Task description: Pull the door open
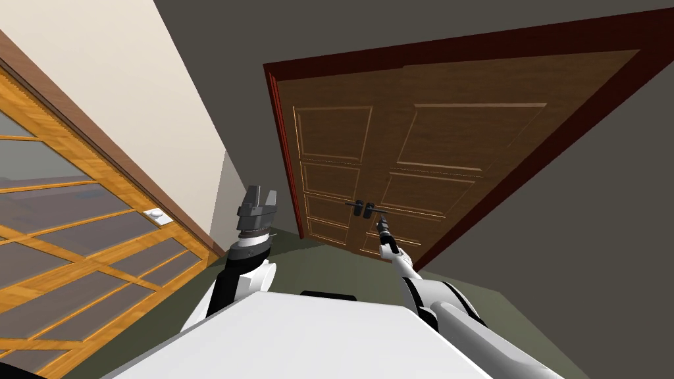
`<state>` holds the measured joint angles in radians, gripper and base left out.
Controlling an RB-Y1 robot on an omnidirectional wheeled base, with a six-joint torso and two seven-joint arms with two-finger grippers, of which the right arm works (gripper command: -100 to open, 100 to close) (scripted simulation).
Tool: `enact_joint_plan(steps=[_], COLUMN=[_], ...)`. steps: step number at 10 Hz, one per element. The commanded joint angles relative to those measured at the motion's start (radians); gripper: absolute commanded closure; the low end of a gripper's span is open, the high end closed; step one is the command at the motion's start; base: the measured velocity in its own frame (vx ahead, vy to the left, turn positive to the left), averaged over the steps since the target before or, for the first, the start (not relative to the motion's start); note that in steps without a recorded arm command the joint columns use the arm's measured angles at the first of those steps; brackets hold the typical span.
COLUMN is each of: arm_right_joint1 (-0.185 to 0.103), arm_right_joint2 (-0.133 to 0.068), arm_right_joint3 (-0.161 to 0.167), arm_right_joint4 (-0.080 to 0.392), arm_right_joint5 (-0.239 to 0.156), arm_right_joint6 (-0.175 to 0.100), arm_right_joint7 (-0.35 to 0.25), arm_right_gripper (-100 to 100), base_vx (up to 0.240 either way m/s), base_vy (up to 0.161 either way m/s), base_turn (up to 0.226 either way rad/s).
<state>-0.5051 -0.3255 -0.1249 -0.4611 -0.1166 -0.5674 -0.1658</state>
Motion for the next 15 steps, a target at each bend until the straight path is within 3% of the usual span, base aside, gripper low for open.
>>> enact_joint_plan(steps=[1,2,3,4,5,7,9,10,11,12,15], arm_right_joint1=[0.0,0.016,0.016,0.027,0.027,0.036,0.033,0.024,0.023,0.023,0.023], arm_right_joint2=[0.0,-0.032,-0.032,-0.053,-0.053,-0.072,-0.071,-0.058,-0.064,-0.064,-0.064], arm_right_joint3=[0.0,-0.015,-0.015,-0.025,-0.025,-0.032,-0.03,-0.022,-0.026,-0.026,-0.026], arm_right_joint4=[0.0,0.012,0.012,0.018,0.018,0.023,0.023,0.019,0.034,0.034,0.034], arm_right_joint5=[0.0,-0.007,-0.007,-0.012,-0.012,-0.016,-0.016,-0.013,-0.014,-0.014,-0.014], arm_right_joint6=[0.0,-0.001,-0.001,-0.002,-0.002,-0.004,-0.006,-0.008,-0.013,-0.013,-0.013], arm_right_joint7=[0.0,-0.008,-0.008,-0.015,-0.015,-0.023,-0.028,-0.029,-0.028,-0.028,-0.028], arm_right_gripper=[-100,-100,-100,-100,-100,-100,-100,-100,-100,100,100], base_vx=[0.033,0.084,0.112,0.132,0.107,0.114,0.197,0.166,0.077,-0.007,-0.022], base_vy=[0.002,-0.045,-0.072,-0.086,-0.071,-0.05,-0.017,0.068,0.03,-0.004,-0.008], base_turn=[0.005,-0.026,-0.02,0.018,0.006,0.031,0.115,0.181,0.041,-0.035,0.007])
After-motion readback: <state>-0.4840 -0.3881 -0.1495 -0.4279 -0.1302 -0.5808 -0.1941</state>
